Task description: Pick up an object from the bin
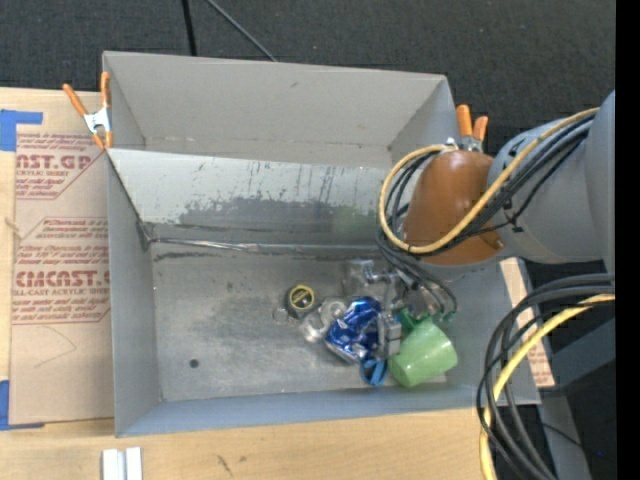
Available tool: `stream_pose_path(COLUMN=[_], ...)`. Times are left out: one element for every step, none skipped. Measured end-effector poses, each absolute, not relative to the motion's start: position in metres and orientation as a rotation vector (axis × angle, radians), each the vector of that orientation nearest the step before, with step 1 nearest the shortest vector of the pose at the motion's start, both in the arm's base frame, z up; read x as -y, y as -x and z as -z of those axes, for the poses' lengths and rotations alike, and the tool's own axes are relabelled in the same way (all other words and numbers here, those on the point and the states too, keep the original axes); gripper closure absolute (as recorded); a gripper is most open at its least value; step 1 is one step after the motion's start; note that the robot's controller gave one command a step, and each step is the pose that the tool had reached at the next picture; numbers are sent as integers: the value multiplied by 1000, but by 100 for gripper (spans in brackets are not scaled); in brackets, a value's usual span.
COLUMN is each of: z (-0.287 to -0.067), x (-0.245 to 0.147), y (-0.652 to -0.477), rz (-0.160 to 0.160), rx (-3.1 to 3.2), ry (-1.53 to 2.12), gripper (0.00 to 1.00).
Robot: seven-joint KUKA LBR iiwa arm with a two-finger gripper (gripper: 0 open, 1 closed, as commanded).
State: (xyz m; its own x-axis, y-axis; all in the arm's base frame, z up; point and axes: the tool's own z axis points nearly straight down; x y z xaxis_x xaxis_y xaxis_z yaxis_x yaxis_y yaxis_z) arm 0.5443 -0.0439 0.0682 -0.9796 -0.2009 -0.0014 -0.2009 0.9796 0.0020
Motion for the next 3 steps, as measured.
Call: stream_pose_path(z=[-68,-138,-204], x=[44,43,42], y=[-544,-546,-548], rz=[-2,2,3], rx=[-3125,-3117,-3115], ry=[318,318,319], gripper=[100,100,100])
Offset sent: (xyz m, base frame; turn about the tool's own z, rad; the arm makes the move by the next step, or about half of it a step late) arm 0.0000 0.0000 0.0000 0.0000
